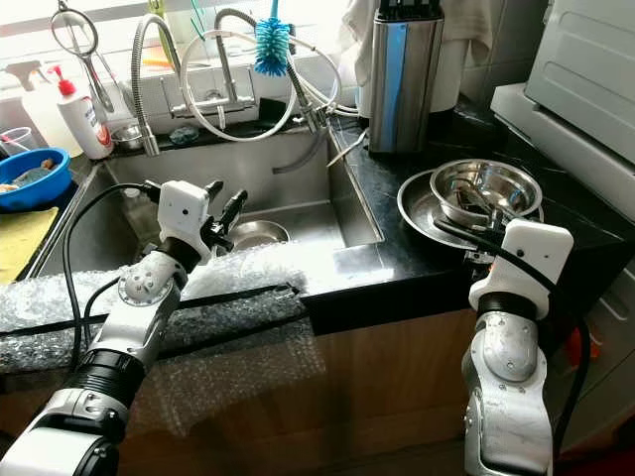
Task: Kitchen organization
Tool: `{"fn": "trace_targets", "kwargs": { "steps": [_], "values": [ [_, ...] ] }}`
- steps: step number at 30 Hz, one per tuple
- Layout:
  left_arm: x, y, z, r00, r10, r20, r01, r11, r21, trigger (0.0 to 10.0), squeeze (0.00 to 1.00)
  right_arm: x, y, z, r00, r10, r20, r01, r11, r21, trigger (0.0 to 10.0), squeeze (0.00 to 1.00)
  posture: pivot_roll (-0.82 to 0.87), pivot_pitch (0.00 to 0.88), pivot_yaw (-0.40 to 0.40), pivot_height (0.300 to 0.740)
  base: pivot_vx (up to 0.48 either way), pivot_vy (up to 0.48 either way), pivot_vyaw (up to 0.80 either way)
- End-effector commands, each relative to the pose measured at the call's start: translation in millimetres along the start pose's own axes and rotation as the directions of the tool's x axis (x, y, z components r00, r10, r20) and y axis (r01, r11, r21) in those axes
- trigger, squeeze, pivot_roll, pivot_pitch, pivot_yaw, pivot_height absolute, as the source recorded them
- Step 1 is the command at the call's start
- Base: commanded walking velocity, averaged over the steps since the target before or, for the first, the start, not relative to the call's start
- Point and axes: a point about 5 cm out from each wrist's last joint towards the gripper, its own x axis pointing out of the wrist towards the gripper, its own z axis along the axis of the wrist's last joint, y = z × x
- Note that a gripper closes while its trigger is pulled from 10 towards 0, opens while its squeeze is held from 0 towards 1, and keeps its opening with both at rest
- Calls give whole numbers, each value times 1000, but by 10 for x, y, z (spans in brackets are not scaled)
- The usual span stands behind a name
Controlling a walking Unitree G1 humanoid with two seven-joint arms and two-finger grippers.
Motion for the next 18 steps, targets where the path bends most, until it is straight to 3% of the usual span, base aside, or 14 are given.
{"fn": "trace_targets", "kwargs": {
  "steps": [1,2,3,5,6,7,9,11,12,14,15,17,18],
  "values": [
    [-1,18,-1,1000,5,-4,-5,1000,5,10000,0,21,49,7,1000,25,-11,-25,999,19,10000,0,-227,0,62,740,0,0,0],
    [-1,18,-2,1000,3,-4,-3,1000,5,10000,0,23,49,5,1000,25,-12,-24,999,25,6627,0,-226,0,64,740,0,0,0],
    [-1,18,-2,1000,3,-4,-3,1000,5,10000,0,23,49,5,1000,25,-12,-24,999,25,6627,0,-226,0,64,740,0,0,0],
    [-1,18,-4,1000,1,-5,-1,1000,5,10000,0,25,47,3,1000,22,-14,-22,999,30,4118,0,-226,0,64,740,0,0,0],
    [-1,19,-4,1000,0,-6,0,1000,5,10000,0,25,47,3,1000,21,-14,-21,999,30,4118,0,-227,0,65,740,0,0,0],
    [-1,18,-5,1000,-3,-6,3,1000,6,10000,0,25,44,-1,1000,17,-17,-17,999,30,3373,0,-227,0,66,740,0,0,0],
    [-1,16,-4,1000,-6,-6,6,1000,6,10000,0,23,41,-11,1000,12,-25,-11,999,37,3412,0,-227,0,66,740,0,0,0],
    [1,14,-2,1000,-10,-6,11,1000,7,10000,0,24,32,-25,999,2,-35,0,999,42,4275,0,-226,0,67,740,0,0,0],
    [1,13,-2,1000,-12,-6,12,1000,7,10000,0,23,29,-30,999,-1,-37,2,999,43,4078,0,-226,0,67,740,0,0,0],
    [2,11,-2,1000,-17,-7,17,1000,7,10000,0,24,20,-39,999,-9,-44,11,999,44,2314,0,-225,0,67,740,0,0,0],
    [2,11,-2,1000,-18,-7,18,1000,8,10000,0,24,19,-41,999,-13,-46,15,999,44,2314,0,-225,0,67,740,0,0,0],
    [4,13,-1,1000,-19,-8,19,1000,8,10000,0,29,8,-48,998,-25,-54,27,999,40,4863,0,-224,0,67,740,0,0,0],
    [4,13,-1,1000,-20,-8,20,1000,8,10000,0,33,-4,-58,997,-36,-61,39,998,39,4784,0,-224,0,67,740,0,0,0]
  ]
}}
